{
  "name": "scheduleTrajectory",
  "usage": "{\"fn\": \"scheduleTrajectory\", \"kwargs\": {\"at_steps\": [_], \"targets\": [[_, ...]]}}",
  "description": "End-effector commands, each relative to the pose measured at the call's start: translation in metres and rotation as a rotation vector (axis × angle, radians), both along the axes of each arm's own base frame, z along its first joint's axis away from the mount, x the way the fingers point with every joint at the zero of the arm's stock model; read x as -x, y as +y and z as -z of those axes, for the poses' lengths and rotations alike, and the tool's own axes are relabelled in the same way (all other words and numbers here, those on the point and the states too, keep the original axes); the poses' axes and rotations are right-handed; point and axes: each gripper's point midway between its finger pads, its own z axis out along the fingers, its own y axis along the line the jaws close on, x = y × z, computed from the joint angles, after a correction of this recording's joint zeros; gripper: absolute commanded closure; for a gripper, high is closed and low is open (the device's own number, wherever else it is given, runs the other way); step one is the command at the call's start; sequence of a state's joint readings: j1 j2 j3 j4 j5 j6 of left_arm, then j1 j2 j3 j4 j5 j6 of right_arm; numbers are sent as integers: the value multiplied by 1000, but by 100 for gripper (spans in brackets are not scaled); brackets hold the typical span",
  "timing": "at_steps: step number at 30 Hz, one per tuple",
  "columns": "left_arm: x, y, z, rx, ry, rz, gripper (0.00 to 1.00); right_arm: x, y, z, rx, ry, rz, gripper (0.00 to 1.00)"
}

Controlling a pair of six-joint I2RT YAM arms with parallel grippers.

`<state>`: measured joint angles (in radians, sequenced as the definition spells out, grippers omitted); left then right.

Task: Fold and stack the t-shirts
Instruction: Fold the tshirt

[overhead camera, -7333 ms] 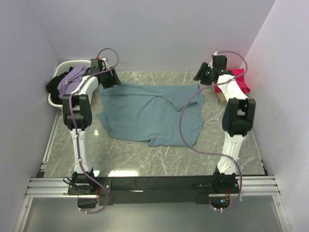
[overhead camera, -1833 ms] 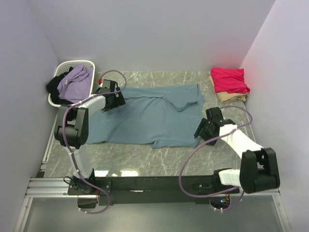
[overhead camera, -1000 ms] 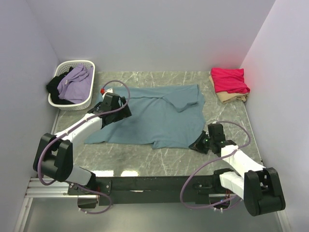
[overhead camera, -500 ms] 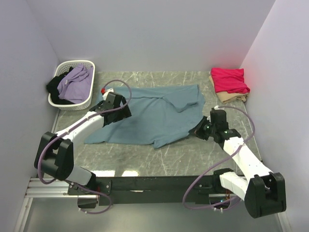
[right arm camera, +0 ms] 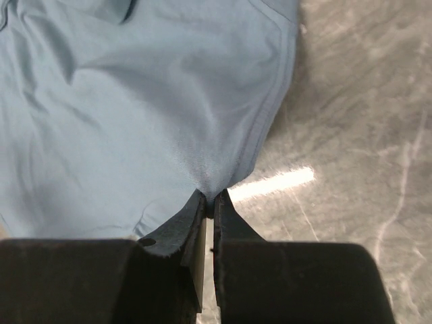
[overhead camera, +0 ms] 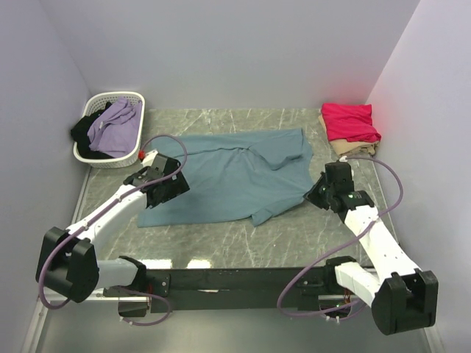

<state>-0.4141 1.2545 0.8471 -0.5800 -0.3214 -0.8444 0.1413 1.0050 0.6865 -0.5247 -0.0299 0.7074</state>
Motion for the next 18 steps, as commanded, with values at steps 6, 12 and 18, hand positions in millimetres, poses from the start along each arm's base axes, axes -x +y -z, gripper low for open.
{"fn": "scheduleTrajectory", "kwargs": {"at_steps": [6, 12, 18], "targets": [[38, 16, -2, 5, 70, -108, 1, 21, -6, 13, 27, 35, -24, 100], [74, 9, 15, 101, 127, -193, 4, 19, -2, 10, 18, 16, -53, 99], [93, 16, 30, 137, 127, -308, 7, 14, 6, 8, 9, 5, -114, 98]]}}
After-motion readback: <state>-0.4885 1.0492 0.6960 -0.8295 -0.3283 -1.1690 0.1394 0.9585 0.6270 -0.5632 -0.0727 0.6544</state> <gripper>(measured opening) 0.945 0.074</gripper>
